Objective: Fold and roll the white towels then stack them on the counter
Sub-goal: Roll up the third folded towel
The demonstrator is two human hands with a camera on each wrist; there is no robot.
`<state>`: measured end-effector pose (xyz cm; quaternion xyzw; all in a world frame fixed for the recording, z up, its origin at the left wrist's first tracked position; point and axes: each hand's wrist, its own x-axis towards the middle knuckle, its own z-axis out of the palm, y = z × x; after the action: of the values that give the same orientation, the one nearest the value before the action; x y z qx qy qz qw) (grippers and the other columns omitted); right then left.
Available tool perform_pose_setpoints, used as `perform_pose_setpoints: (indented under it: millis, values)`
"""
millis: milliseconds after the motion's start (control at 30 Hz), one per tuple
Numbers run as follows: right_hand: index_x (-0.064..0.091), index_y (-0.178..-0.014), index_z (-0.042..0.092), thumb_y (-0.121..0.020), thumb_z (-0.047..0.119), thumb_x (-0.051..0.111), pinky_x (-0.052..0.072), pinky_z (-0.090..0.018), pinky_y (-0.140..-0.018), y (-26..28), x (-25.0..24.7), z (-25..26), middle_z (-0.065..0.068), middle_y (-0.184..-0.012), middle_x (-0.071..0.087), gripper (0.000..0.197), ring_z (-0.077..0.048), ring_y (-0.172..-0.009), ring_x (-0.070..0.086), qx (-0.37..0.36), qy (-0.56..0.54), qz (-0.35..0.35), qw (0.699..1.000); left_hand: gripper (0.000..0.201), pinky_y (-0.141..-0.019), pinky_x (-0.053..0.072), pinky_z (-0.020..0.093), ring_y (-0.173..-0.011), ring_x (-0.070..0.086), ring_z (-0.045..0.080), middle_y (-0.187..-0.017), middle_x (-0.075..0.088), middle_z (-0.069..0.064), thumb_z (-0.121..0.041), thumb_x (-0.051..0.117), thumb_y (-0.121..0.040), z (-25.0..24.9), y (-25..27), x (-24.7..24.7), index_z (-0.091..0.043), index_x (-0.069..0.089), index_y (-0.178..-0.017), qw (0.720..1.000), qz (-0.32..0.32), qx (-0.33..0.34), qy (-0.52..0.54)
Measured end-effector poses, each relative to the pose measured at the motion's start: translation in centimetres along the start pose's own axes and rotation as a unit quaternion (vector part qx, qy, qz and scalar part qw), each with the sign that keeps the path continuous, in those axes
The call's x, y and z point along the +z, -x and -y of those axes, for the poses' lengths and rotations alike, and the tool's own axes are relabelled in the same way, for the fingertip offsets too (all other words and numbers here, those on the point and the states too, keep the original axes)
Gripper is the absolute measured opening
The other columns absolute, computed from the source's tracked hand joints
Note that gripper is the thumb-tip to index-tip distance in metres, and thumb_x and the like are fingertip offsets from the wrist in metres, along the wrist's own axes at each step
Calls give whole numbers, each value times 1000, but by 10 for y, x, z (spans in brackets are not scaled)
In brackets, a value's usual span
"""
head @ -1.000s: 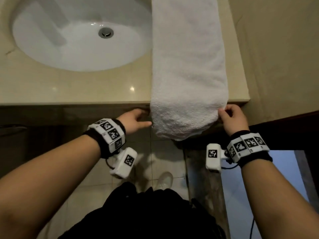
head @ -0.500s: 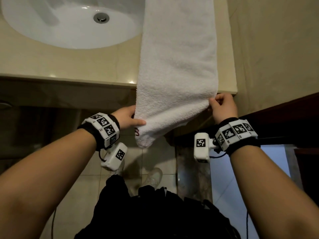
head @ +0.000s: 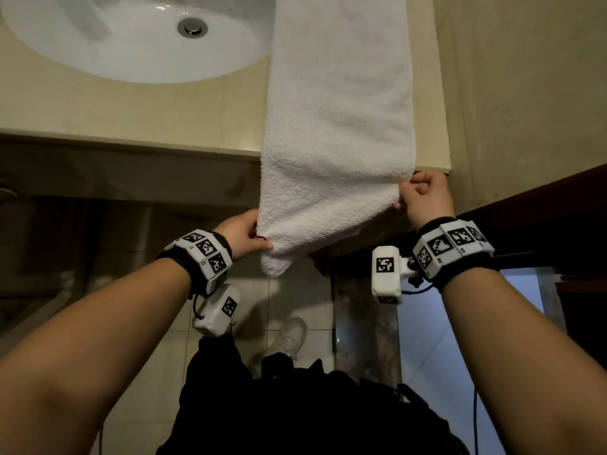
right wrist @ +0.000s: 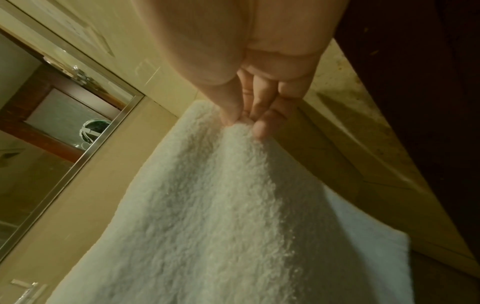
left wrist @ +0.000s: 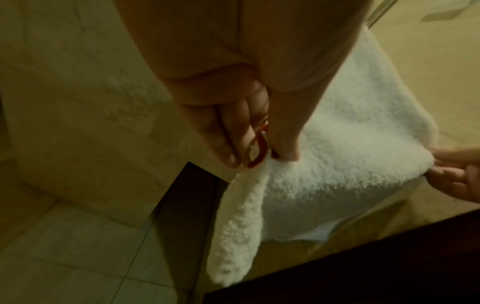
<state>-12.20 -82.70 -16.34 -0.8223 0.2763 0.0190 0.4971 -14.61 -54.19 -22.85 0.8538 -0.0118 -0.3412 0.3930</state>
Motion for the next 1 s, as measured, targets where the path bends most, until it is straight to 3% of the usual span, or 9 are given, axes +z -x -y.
perform_pose_setpoints:
  millis: [167, 267, 367, 467, 500, 600, 767, 867, 1000]
  values:
    - [47, -115, 3, -89, 11, 51, 49, -38, -86, 1, 0, 3, 2, -69, 55, 27, -17, -68, 57, 33, 18, 14, 999, 40, -87, 44, 29, -108, 58, 23, -118, 63, 7, -36, 59, -86, -11, 9, -12, -16, 53, -120, 995, -4, -38, -90]
    - [38, -122, 10, -86, 15, 56, 46, -37, -90, 5, -7, 14, -6, -94, 54, 41, -23, -87, 55, 38, 39, 19, 998, 30, -82, 43, 26, -99, 59, 20, -109, 66, 3, -40, 52, -89, -31, 15, -42, -19, 57, -110, 984, -11, -45, -171]
    - [38, -111, 18, -84, 18, 59, 38, -29, -81, 7, -14, 38, -7, -106, 41, 35, -20, -86, 48, -36, 76, 8, 996, 11, -83, 45, 25, -83, 63, 13, -91, 71, -2, -30, 52, -91, -60, 23, -84, -22, 59, -89, 990, 0, 2, -140]
    - [43, -103, 21, -85, 19, 57, 45, -37, -84, -9, -13, 83, -6, -99, 46, 23, -20, -85, 49, -116, 78, 32, 990, 10, -79, 47, 27, -73, 64, 8, -76, 65, -12, -26, 54, -90, -98, 24, -131, -24, 57, -81, 991, -51, 46, -111]
    - [48, -105, 19, -86, 19, 56, 46, -37, -83, -17, -10, 97, -7, -100, 50, 20, -18, -84, 50, -139, 88, 44, 985, 7, -79, 44, 25, -75, 61, 7, -78, 63, -12, -28, 54, -90, -107, 21, -145, -24, 57, -85, 987, -76, 54, -132]
    - [57, -106, 14, -88, 19, 54, 38, -25, -77, -58, 4, 141, -6, -108, 59, 19, -14, -85, 51, -196, 141, 54, 969, 15, -84, 41, 26, -93, 55, 13, -101, 62, -4, -31, 53, -89, -133, -9, -186, -23, 59, -101, 973, -127, 71, -181]
    - [58, -110, 13, -87, 17, 57, 37, -22, -82, -160, 32, 195, -7, -115, 59, 24, -16, -96, 55, -210, 215, 77, 950, 38, -102, 39, 31, -121, 48, 19, -132, 52, 2, -34, 53, -90, -172, -104, -245, -17, 51, -124, 958, -133, 104, -233]
    - [55, -118, 14, -87, 18, 58, 37, -24, -91, -224, 46, 219, -7, -123, 54, 31, -20, -109, 53, -196, 280, 86, 936, 46, -104, 32, 31, -127, 43, 23, -138, 47, 6, -36, 52, -89, -197, -175, -273, -16, 46, -130, 939, -130, 124, -291]
    - [50, -126, 15, -85, 22, 61, 37, -30, -97, -295, 61, 238, -8, -129, 50, 43, -24, -116, 50, -179, 358, 116, 909, 55, -104, 35, 37, -125, 43, 26, -137, 45, 8, -41, 55, -86, -218, -255, -293, -12, 43, -130, 923, -101, 132, -346]
